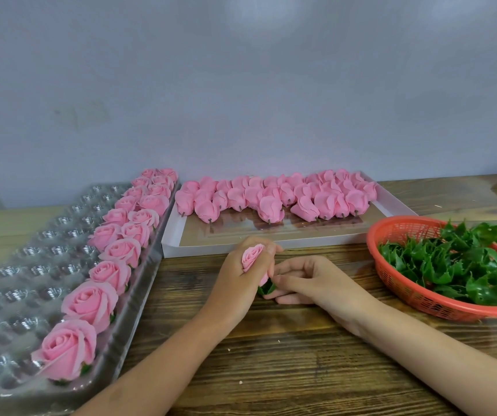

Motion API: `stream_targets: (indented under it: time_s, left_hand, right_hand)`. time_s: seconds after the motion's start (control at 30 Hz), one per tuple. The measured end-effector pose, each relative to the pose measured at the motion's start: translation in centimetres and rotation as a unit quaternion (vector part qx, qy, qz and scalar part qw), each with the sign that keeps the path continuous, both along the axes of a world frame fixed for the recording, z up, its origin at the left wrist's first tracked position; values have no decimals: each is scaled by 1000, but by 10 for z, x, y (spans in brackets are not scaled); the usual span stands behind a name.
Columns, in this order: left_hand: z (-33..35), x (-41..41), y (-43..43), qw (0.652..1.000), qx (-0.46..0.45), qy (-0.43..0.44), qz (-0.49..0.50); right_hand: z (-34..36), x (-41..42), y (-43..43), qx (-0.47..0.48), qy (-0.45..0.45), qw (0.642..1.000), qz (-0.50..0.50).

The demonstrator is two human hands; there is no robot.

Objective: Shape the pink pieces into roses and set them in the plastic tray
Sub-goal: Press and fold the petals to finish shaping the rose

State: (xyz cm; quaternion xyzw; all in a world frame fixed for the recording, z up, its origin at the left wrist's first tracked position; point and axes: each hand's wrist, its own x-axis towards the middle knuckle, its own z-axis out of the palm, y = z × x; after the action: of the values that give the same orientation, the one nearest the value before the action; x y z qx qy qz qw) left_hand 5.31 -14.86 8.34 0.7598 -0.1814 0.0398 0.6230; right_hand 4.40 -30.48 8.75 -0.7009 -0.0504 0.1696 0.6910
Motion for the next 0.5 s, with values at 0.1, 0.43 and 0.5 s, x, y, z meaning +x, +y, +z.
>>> stream_targets:
  time_s: [0.1,0.43,0.5]
  left_hand:
    - [-1,-1,-1,1000,7,-3,-13]
    - [2,-2,-1,1000,-5,20,-5]
    - [2,-2,-1,1000,-11,27,-8]
  right_hand:
    - [1,0,-1,6,6,1000,8]
    - [3,2,-3,45,37,998,6]
    - [3,2,-2,55,40,998,3]
